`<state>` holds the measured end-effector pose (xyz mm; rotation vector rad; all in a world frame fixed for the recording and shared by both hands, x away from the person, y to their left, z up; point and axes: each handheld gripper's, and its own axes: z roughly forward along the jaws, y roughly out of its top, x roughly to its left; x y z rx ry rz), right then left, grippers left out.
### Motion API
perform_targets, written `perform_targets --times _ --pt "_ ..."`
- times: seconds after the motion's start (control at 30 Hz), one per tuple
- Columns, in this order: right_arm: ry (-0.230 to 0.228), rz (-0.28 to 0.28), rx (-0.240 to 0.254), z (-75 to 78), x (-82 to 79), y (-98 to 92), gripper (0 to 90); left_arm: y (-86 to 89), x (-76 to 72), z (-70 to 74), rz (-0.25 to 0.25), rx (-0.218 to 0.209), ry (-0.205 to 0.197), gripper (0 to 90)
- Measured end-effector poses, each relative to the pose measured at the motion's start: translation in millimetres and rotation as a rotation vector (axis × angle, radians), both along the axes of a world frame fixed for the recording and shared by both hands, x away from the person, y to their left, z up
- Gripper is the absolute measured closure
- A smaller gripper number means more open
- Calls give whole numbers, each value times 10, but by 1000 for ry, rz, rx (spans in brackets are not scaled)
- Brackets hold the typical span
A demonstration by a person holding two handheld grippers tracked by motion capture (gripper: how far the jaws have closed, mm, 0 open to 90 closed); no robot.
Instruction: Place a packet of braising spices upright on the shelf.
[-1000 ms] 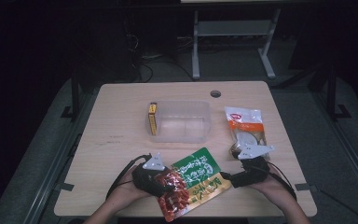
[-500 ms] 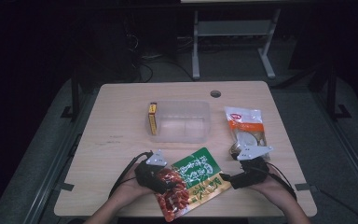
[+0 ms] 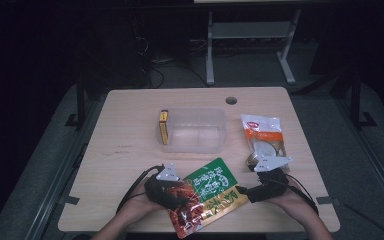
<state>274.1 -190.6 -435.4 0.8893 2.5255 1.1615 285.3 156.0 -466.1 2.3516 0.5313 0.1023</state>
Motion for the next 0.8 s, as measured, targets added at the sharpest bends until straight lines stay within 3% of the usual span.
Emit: perform_targets --times 0.13,0.2,0.23,0.27,0.37,0.43,0.63,0.67,0.73,0.77,0.8 --pt "-1 0 0 1 0 1 141 11 -23 8 -10 8 -25 321" --pt "-1 2 -2 -1 0 0 141 -7 -50 8 -20 7 -43 430" --pt "-1 2 -2 -1 0 0 141 -12 -58 17 -32 21 -55 430" --pt "-2 2 -3 -2 1 -1 141 -25 -72 17 -30 16 -56 508" --pt "1 -1 -3 -1 0 0 141 -37 -73 26 -30 16 -53 553" --pt "-2 1 -3 -4 4 1 142 -40 -75 26 -37 10 -49 666" --pt "13 1 -2 13 4 18 142 -32 -56 31 -57 9 -37 794" --pt "35 -1 24 21 10 14 141 -33 -39 38 -58 12 -28 814" --pt "37 5 35 23 18 11 132 -38 -34 42 -55 14 -26 822" --pt "55 2 42 39 21 19 131 -43 -35 46 -55 15 -29 831" --pt "107 -26 40 74 48 24 147 -45 -40 52 -58 17 -32 860"
